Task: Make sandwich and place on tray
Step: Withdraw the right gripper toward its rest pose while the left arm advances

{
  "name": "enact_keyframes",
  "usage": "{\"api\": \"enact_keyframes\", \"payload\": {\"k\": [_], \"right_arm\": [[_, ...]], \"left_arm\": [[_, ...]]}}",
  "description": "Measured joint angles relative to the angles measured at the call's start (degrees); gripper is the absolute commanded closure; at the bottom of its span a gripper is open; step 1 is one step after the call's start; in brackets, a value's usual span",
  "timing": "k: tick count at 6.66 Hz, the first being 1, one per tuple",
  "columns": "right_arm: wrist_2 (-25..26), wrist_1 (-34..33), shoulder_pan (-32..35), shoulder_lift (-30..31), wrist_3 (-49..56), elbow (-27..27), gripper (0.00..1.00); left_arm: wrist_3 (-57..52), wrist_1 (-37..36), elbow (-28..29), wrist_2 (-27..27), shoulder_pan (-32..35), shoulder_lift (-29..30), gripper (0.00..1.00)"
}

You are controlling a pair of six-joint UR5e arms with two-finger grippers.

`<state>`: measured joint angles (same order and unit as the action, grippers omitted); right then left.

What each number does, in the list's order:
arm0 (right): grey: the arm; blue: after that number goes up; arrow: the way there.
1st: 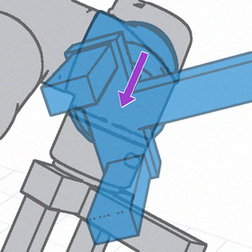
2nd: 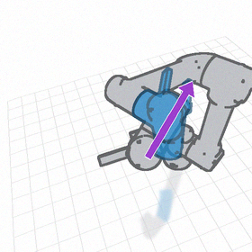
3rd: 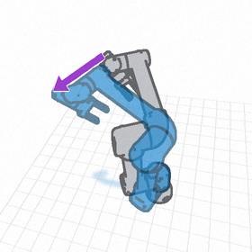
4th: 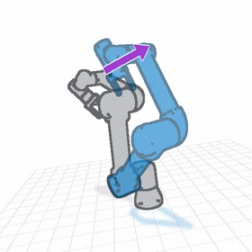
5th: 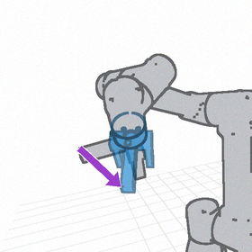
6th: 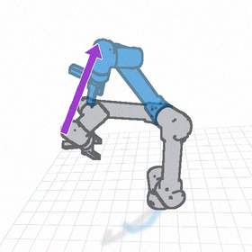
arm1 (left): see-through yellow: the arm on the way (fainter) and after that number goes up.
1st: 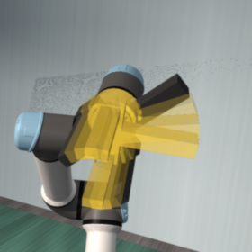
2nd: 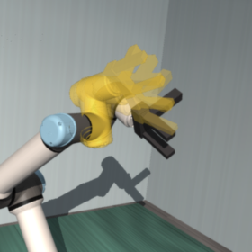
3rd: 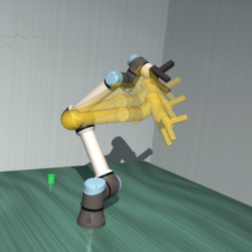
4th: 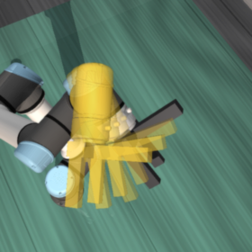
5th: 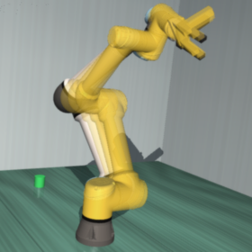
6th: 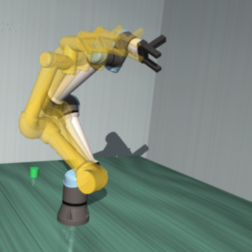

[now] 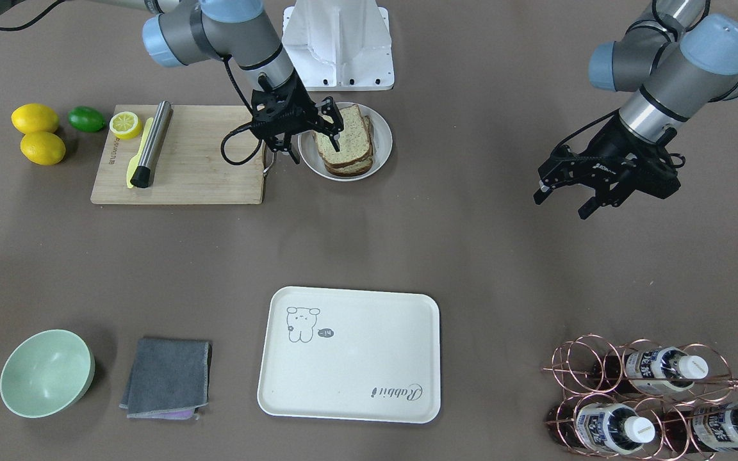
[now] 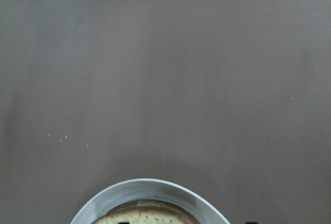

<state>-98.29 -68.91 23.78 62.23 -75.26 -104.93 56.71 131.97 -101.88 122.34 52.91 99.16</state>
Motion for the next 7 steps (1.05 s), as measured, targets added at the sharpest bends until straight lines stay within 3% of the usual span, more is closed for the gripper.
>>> {"api": "enact_keyframes", "payload": {"k": [3, 5, 7], "right_arm": [[-8.82, -9.03, 14.28, 4.39, 13.2, -0.01, 0.0], [-13.55, -12.9, 25.42, 11.22, 28.55, 0.45, 0.0], [-21.4, -13.5, 38.6, 20.75, 47.63, 0.87, 0.0]], "left_arm": [[4.36, 0.04, -0.52, -0.32, -0.17, -0.25, 0.02], [9.26, 0.06, -0.71, -1.68, -2.78, 0.06, 0.02], [12.85, -0.02, -0.76, -6.69, -9.05, 1.81, 0.02]]}}
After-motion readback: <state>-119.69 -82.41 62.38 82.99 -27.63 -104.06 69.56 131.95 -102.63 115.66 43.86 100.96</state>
